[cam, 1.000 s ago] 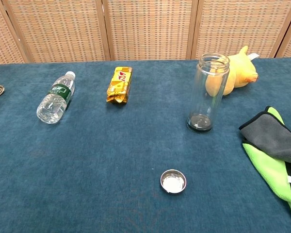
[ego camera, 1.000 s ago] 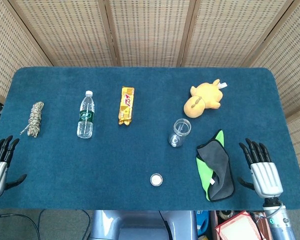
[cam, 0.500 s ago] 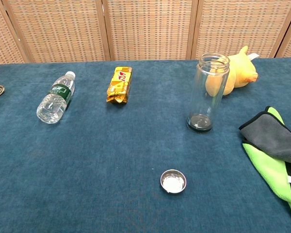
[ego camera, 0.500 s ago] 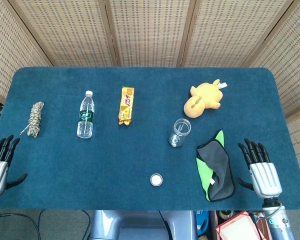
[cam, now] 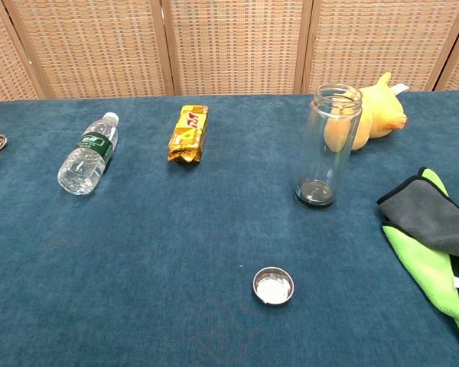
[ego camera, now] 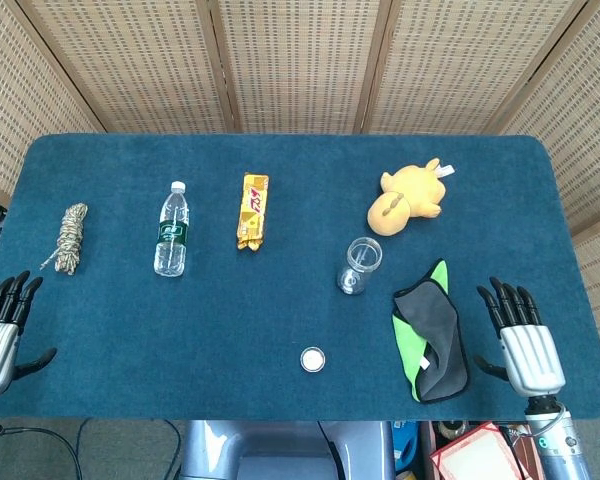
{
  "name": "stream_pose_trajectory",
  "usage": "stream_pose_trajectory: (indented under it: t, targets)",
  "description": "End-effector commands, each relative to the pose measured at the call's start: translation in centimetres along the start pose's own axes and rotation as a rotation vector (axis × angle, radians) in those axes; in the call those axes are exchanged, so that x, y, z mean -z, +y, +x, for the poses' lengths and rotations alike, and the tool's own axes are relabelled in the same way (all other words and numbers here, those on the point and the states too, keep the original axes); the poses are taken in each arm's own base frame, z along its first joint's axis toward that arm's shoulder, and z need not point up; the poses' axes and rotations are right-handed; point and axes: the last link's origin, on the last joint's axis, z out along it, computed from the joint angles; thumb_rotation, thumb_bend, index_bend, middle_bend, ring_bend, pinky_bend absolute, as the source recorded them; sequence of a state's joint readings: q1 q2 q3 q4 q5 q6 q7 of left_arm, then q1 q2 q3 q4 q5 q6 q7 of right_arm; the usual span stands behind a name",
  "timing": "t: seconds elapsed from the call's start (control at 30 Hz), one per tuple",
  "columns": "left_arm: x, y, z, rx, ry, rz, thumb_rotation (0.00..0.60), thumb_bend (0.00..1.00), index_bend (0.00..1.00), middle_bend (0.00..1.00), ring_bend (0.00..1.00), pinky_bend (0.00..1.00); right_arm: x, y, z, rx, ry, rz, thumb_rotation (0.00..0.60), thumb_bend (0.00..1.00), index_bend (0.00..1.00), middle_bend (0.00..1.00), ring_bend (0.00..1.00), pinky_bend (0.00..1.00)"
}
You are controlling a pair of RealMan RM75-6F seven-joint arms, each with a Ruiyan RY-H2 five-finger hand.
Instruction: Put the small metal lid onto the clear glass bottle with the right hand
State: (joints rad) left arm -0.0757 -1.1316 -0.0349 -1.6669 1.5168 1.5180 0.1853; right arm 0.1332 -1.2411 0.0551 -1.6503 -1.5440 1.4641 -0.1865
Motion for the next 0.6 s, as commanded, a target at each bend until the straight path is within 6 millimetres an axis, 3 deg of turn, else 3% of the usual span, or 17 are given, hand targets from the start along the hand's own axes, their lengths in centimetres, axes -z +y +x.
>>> stream_pose_trajectory:
  t: [0.03,0.6]
  targets:
    - [0.0,0.0,0.0,0.0,0.001,0.0,0.6,0.18,0.0,0.0,0.0,0.0,0.0,-0.1,0.0,-0.003,0.001,0.003,0.6,0.02,0.0,0.0,0.0,0.0]
    - [-0.1,0.0,0.1,0.01,0.002,0.001,0.6,0.18,0.0,0.0,0.0,0.0,-0.3,-1.2,0.3,-0.056,0.032,0.096,0.6,0.02,0.0,0.0,0.0,0.0]
